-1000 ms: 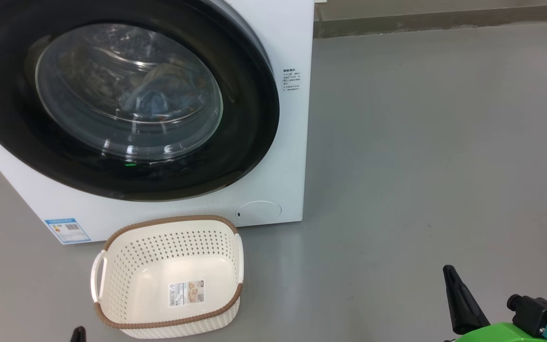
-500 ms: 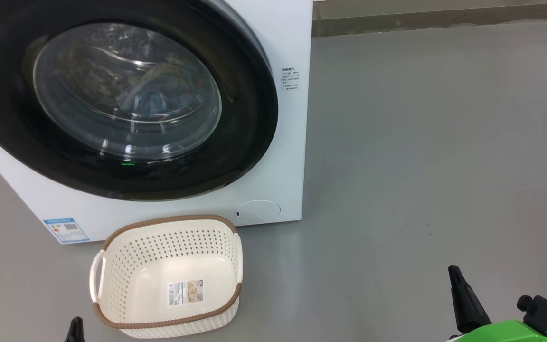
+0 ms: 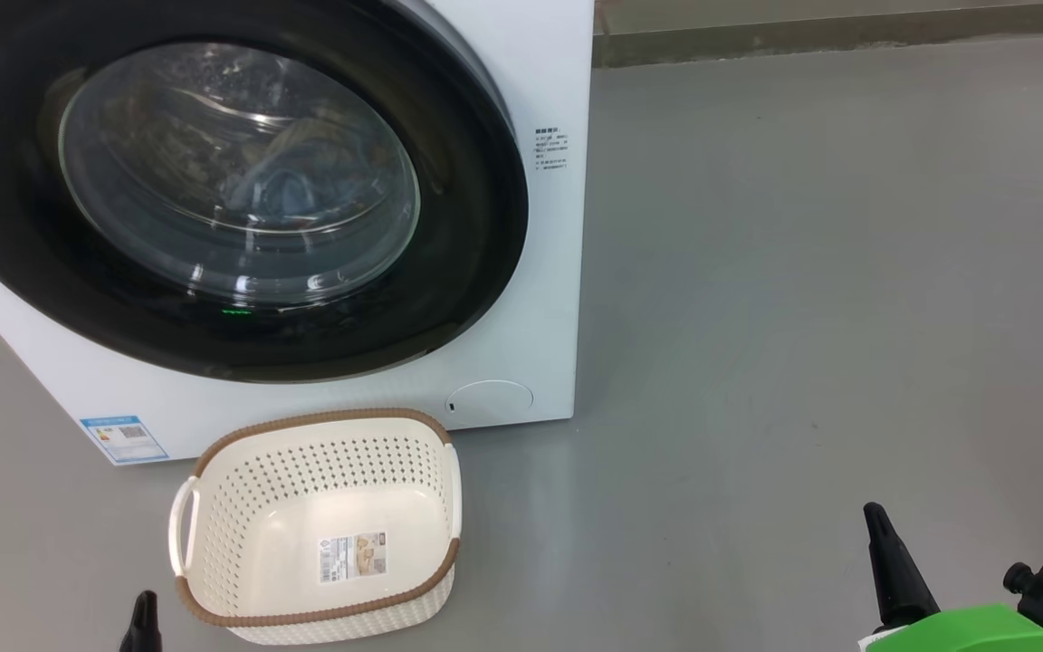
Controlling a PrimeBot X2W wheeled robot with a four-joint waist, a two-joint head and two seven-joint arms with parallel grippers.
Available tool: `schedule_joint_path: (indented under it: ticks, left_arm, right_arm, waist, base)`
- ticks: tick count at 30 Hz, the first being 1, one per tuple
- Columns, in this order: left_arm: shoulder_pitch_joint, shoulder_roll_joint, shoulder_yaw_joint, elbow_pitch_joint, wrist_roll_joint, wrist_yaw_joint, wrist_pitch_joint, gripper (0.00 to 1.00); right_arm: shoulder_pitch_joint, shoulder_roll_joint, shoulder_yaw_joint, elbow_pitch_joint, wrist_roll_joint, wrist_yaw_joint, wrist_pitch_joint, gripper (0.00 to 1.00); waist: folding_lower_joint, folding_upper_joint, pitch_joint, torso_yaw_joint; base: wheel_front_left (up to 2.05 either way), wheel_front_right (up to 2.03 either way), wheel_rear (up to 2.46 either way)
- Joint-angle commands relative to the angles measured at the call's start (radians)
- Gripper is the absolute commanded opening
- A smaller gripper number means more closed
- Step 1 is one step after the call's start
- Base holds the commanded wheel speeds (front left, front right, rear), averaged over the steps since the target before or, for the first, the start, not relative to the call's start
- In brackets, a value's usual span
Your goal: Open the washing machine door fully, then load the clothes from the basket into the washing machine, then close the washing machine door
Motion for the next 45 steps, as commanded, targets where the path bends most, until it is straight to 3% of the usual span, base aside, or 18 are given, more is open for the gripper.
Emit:
schedule_joint_path:
  ticks: [1, 45]
  left_arm:
    - [-0.048, 0.012, 0.022, -0.017, -0.028, -0.001, 0.009, 0.0]
    - [-0.156, -0.015, 0.05, 0.022, -0.463, -0.002, 0.133, 0.0]
  right_arm:
    - [-0.052, -0.007, 0.005, -0.022, 0.029, -0.001, 0.006, 0.0]
    - [-0.093, -0.009, -0.023, -0.01, 0.498, -0.001, 0.133, 0.0]
  waist:
    - [-0.0002, 0.0, 0.0, 0.0]
    - [-0.0002, 0.0, 0.01, -0.01]
  base:
    - [0.0, 0.0, 0.0]
    - [0.0, 0.0, 0.0]
